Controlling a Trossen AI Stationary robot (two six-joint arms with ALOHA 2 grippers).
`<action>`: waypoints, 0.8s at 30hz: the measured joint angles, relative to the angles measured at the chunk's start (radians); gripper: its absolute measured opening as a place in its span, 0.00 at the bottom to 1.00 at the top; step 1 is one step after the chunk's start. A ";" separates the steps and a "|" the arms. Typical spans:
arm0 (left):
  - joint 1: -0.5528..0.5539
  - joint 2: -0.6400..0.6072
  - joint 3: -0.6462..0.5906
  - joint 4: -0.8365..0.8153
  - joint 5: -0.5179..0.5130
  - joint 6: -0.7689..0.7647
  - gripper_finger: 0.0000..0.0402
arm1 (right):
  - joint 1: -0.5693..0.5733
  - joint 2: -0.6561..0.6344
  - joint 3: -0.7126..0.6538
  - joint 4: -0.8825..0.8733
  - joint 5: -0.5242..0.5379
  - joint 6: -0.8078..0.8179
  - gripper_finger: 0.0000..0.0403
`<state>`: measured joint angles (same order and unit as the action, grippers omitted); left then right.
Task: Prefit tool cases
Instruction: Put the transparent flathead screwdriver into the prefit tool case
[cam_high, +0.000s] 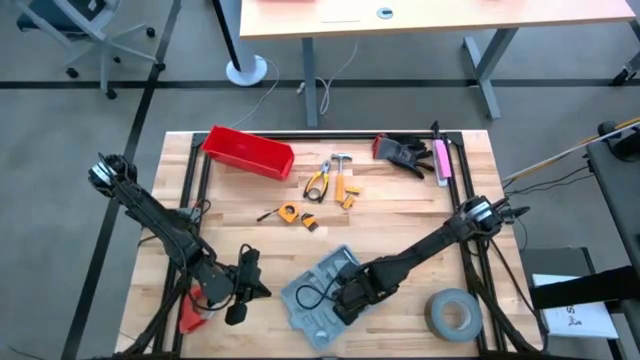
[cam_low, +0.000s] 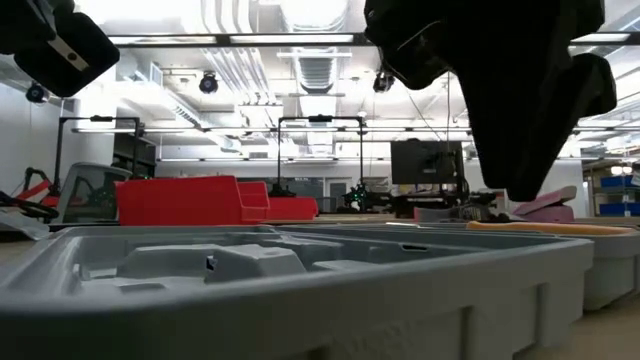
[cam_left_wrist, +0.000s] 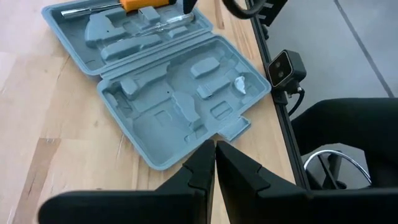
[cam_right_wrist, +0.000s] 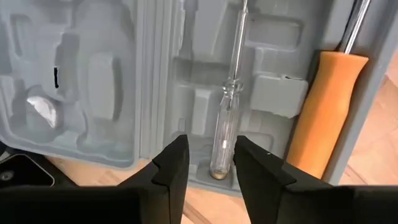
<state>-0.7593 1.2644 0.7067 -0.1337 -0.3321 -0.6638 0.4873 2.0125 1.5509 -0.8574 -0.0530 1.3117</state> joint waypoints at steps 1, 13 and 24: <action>0.000 0.000 0.000 0.001 0.000 -0.001 0.05 | -0.003 0.000 0.000 0.000 0.001 0.000 0.27; 0.000 0.000 0.000 0.007 0.000 -0.004 0.05 | -0.008 0.001 -0.018 0.008 0.023 0.027 0.27; -0.002 -0.001 0.000 0.016 0.005 -0.005 0.07 | -0.034 0.133 -0.013 0.049 -0.009 -0.024 0.29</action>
<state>-0.7610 1.2635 0.7067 -0.1177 -0.3273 -0.6690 0.4537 2.1456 1.5374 -0.8081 -0.0619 1.2876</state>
